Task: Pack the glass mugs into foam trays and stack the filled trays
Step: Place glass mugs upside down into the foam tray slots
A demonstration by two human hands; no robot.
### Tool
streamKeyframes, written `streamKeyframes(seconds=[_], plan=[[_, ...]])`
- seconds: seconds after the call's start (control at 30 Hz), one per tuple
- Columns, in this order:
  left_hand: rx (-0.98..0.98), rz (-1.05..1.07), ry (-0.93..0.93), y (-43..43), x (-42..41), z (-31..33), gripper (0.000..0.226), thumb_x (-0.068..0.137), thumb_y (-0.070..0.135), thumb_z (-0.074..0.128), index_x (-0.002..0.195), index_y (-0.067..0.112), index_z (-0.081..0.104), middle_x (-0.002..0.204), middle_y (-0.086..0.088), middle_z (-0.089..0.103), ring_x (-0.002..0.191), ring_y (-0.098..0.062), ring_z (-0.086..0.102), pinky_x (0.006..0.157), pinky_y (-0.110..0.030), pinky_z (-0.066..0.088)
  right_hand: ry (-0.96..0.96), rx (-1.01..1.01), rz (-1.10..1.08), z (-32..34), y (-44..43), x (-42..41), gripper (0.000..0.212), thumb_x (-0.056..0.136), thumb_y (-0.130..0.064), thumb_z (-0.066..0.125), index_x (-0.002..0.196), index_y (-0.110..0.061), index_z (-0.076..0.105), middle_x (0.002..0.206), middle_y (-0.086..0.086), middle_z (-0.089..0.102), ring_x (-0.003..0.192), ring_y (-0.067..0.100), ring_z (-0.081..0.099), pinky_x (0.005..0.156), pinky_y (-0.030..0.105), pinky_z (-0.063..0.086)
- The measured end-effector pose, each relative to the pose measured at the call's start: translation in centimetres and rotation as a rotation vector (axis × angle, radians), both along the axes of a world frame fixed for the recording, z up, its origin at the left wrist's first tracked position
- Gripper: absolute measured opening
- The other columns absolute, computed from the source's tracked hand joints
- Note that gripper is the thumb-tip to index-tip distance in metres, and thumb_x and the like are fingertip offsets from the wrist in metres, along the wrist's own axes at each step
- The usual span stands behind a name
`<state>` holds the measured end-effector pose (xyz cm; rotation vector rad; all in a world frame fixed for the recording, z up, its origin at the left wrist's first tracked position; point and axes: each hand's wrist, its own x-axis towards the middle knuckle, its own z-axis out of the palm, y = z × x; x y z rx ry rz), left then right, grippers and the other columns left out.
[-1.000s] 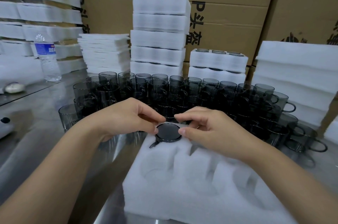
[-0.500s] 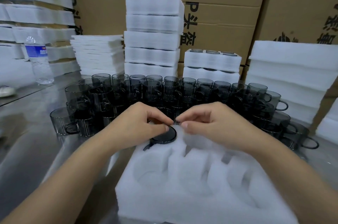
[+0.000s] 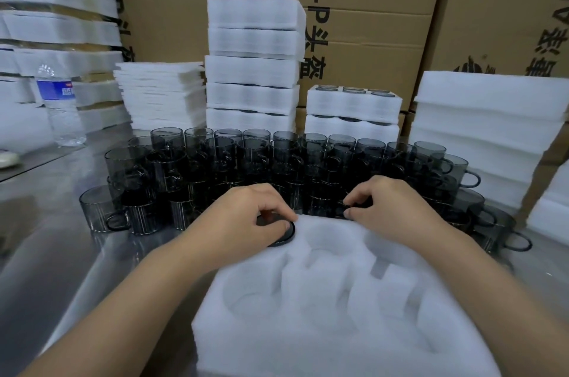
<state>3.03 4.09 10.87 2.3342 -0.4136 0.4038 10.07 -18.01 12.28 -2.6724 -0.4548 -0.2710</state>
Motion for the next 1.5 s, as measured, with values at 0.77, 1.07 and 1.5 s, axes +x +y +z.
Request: streamKeyframes(seconds=[0.77, 1.07, 1.5], plan=[[0.025, 0.015, -0.043, 0.0, -0.1, -0.1, 0.021, 0.083, 0.018, 0.069, 0.080, 0.039, 0.073, 0.095, 0.027, 0.060, 0.084, -0.004, 0.061, 0.076, -0.015, 0.045, -0.253, -0.030, -0.228, 1.5, 0.3, -1.6, 0.010, 0.081, -0.023, 0.056, 0.074, -0.024, 0.063, 0.075, -0.005, 0.066, 0.075, 0.023, 0.060, 0.058, 0.028, 0.041], [-0.134, 0.113, -0.080, -0.1, 0.0, 0.1, 0.026, 0.084, 0.012, 0.067, 0.077, 0.036, 0.073, 0.083, 0.023, 0.069, 0.081, 0.001, 0.064, 0.074, -0.011, 0.046, -0.344, 0.412, 0.045, 2.5, 1.5, -3.4, 0.011, 0.085, -0.031, 0.065, 0.074, -0.029, 0.063, 0.062, -0.018, 0.059, 0.061, 0.002, 0.055, 0.059, 0.023, 0.042], [-0.836, 0.114, 0.238, -1.2, 0.3, 1.3, 0.018, 0.092, 0.032, 0.056, 0.099, 0.021, 0.068, 0.080, -0.006, 0.075, 0.064, -0.014, 0.071, 0.051, -0.018, 0.053, -0.324, 0.445, 0.418, 0.6, 2.9, -3.7, 0.002, 0.089, -0.008, 0.061, 0.090, -0.011, 0.063, 0.091, -0.006, 0.057, 0.082, 0.007, 0.054, 0.073, 0.009, 0.042]])
